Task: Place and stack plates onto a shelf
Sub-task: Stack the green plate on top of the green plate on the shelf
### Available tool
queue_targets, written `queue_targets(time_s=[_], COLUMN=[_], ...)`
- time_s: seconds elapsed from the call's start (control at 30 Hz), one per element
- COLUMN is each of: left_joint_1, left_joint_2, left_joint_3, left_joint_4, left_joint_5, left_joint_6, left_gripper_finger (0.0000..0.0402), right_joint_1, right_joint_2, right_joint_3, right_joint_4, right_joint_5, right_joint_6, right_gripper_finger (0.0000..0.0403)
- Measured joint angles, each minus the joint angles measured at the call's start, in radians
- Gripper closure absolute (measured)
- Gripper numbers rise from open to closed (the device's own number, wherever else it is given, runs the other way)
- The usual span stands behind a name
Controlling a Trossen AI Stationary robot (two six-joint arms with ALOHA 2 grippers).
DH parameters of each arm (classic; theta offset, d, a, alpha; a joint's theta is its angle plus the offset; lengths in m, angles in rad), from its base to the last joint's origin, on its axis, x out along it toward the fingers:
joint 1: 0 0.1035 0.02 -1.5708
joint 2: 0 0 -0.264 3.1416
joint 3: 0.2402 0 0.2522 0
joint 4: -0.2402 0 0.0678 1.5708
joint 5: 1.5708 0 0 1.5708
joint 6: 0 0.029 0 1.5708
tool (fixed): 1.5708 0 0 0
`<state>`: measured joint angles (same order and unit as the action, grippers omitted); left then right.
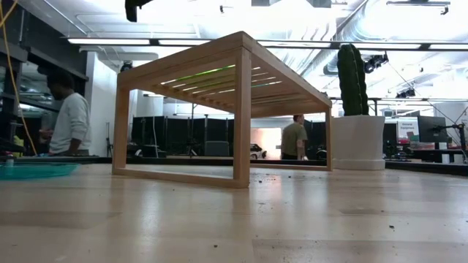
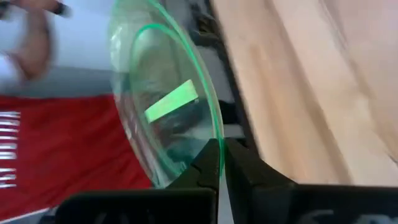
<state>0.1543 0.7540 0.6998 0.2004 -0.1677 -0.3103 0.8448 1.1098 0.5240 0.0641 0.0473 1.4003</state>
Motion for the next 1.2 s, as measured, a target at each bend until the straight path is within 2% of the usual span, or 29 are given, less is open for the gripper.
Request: queue_targets(time_s=[0.13,0.23,0.47,0.57,0.7,0.87,1.2], left_joint_1=[0.0,0.0,0.0,0.0,0.0,0.0,0.0], left_joint_2=[0.0,0.0,0.0,0.0,0.0,0.0,-0.003], left_joint_3=[0.0,0.0,0.0,0.0,0.0,0.0,0.0], left_joint_4=[0.006,0.013,0.024,0.04,0.046,0.046,0.091], left_joint_5=[0.0,0.0,0.0,0.0,0.0,0.004,0.008], left_joint_6=[0.0,0.0,0.0,0.001,0.017,0.017,0.071], left_gripper_finger=[0.022,0.022,0.022,0.022,0.022,0.022,0.022], right_joint_1=[-0.075,-0.176,-0.525,-0.666,-0.798,-0.891,-0.951], right_joint_2=[-0.06,-0.06,-0.015,0.001,0.017,0.057,0.266], right_joint_3=[0.003,0.036,0.161,0.193,0.223,0.255,0.428], right_joint_4=[0.055,0.056,0.051,0.048,0.05,0.045,-0.04], right_joint_5=[0.008,0.011,0.024,-0.005,-0.066,-0.072,0.039], right_joint_6=[-0.08,-0.172,-0.429,-0.476,-0.5,-0.499,-0.528], right_gripper_finger=[0.0403,0.0403,0.0403,0.0403,0.0403,0.0403,0.0403])
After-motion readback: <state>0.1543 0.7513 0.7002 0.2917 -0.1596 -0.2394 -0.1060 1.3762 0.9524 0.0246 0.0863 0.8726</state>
